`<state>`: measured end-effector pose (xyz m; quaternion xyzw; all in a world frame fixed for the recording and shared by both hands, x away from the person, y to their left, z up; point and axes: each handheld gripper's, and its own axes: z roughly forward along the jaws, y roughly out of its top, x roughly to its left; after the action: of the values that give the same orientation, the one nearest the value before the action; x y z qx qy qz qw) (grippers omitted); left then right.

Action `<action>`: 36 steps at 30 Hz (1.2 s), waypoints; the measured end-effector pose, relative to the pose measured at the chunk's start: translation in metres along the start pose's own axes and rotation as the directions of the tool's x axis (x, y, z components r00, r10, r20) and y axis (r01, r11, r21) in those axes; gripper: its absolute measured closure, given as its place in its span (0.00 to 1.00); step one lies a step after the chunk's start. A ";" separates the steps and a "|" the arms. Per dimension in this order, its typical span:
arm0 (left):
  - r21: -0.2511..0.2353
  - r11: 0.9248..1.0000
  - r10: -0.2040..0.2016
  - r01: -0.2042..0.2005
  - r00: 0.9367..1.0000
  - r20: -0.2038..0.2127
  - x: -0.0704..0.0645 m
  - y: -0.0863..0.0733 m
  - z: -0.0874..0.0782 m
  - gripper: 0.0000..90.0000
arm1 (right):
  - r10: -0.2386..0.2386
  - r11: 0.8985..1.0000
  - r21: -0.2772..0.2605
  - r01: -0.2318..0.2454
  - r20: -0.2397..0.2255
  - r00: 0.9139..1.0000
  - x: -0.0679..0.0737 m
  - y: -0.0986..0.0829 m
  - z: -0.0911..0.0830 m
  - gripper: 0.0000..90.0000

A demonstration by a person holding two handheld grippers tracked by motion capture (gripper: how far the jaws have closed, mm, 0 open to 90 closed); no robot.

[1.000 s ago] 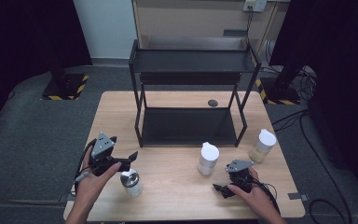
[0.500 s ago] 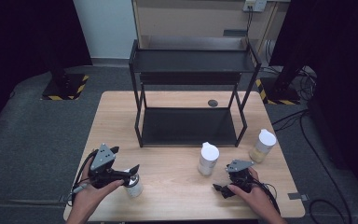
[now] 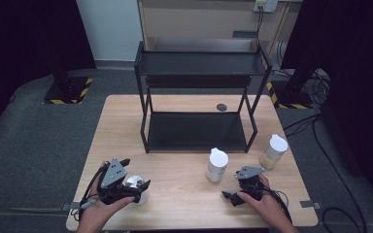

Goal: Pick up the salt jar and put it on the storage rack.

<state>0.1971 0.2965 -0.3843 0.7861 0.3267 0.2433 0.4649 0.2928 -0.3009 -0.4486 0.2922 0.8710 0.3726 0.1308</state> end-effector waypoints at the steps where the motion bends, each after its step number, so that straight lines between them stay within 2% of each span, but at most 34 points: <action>1: 0.001 1.000 0.001 -0.001 1.000 0.004 0.000 0.000 0.000 0.01 | 0.000 1.000 0.000 0.000 0.000 1.000 0.000 0.000 0.000 0.01; 6: 0.019 1.000 0.018 -0.018 1.000 0.020 -0.002 -0.001 0.002 0.01 | 0.000 1.000 0.000 0.000 0.000 1.000 0.000 0.000 0.000 0.01; 18: 0.077 0.997 0.014 -0.017 0.999 0.041 0.001 -0.010 0.007 0.02 | 0.000 1.000 0.000 0.000 0.000 1.000 0.000 0.000 0.000 0.01; 28: 0.098 0.995 0.026 -0.032 0.998 0.054 0.001 -0.009 0.008 0.02 | 0.000 1.000 0.000 0.000 0.000 1.000 0.000 0.000 0.000 0.01; 36: 0.114 0.993 0.012 -0.019 0.998 0.062 0.004 -0.017 0.006 0.03 | 0.000 1.000 0.000 0.000 0.000 1.000 0.000 0.000 0.000 0.01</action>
<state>0.1989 0.3018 -0.4017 0.8212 0.3196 0.2033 0.4269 0.2928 -0.3010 -0.4486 0.2921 0.8710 0.3726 0.1308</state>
